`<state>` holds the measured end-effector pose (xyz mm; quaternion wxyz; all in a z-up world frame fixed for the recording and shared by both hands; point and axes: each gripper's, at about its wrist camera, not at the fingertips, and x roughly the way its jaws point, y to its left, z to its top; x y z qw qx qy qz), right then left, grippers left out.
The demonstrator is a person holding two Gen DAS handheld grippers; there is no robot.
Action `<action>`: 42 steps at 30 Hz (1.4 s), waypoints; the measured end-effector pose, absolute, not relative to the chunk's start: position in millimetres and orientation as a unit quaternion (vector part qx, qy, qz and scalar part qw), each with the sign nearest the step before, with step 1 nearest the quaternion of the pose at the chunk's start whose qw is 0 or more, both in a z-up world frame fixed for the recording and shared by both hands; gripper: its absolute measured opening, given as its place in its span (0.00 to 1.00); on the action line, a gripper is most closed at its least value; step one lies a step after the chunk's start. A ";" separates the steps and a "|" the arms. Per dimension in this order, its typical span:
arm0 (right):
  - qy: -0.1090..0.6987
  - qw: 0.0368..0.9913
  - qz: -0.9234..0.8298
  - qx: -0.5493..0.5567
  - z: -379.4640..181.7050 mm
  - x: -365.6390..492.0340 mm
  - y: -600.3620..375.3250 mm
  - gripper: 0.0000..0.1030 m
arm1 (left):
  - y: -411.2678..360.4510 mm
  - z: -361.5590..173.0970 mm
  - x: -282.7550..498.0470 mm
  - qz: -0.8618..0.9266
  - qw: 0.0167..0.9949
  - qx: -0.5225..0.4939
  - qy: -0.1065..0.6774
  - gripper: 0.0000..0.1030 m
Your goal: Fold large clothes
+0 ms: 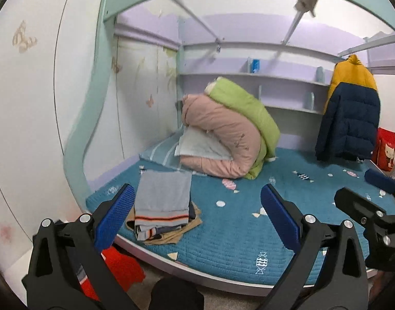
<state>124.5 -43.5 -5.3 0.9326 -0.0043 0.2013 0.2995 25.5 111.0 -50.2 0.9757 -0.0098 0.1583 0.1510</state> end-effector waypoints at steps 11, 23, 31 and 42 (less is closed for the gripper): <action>0.132 0.954 0.268 -0.011 37.8 73.5 -78.9 0.92 | 74.9 -12.2 -23.3 0.125 0.987 -0.012 0.103 0.95; 0.099 0.967 0.231 -0.033 45.1 63.1 -85.1 0.92 | 67.1 0.1 -40.4 0.125 0.988 -0.010 0.093 0.95; 0.103 0.962 0.249 -0.030 48.4 63.5 -85.4 0.92 | 68.7 2.2 -47.0 0.137 0.987 -0.007 0.089 0.95; 0.091 0.959 0.268 -0.026 56.5 65.6 -81.8 0.92 | 69.0 14.9 -52.8 0.159 0.985 -0.014 0.065 0.95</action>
